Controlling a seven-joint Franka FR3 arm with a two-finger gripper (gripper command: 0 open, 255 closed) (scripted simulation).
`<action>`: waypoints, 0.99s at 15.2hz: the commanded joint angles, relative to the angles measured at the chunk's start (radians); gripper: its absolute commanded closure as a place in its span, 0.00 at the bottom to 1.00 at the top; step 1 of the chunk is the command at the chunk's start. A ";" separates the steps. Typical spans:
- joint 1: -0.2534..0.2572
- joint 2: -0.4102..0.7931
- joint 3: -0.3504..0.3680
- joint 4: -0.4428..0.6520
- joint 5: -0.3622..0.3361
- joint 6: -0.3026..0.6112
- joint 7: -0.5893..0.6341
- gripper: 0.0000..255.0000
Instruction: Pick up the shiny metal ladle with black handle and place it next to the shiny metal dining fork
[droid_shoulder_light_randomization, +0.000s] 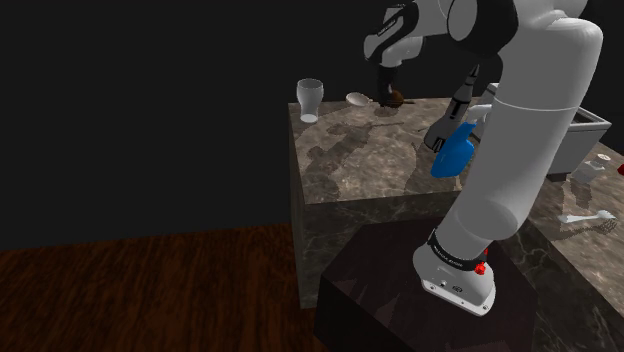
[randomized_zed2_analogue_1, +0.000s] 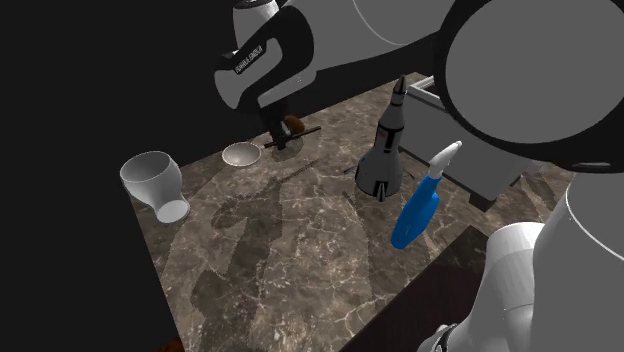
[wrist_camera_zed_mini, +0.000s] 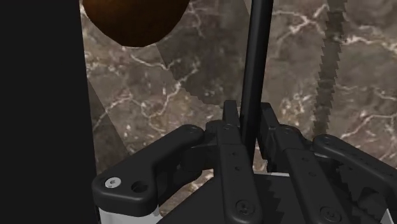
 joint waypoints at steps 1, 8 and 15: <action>0.006 -0.019 -0.004 0.010 -0.015 -0.025 0.009 1.00; 0.017 -0.063 -0.012 0.062 -0.048 -0.112 0.024 1.00; 0.009 -0.252 -0.050 -0.091 -0.191 -0.101 0.041 1.00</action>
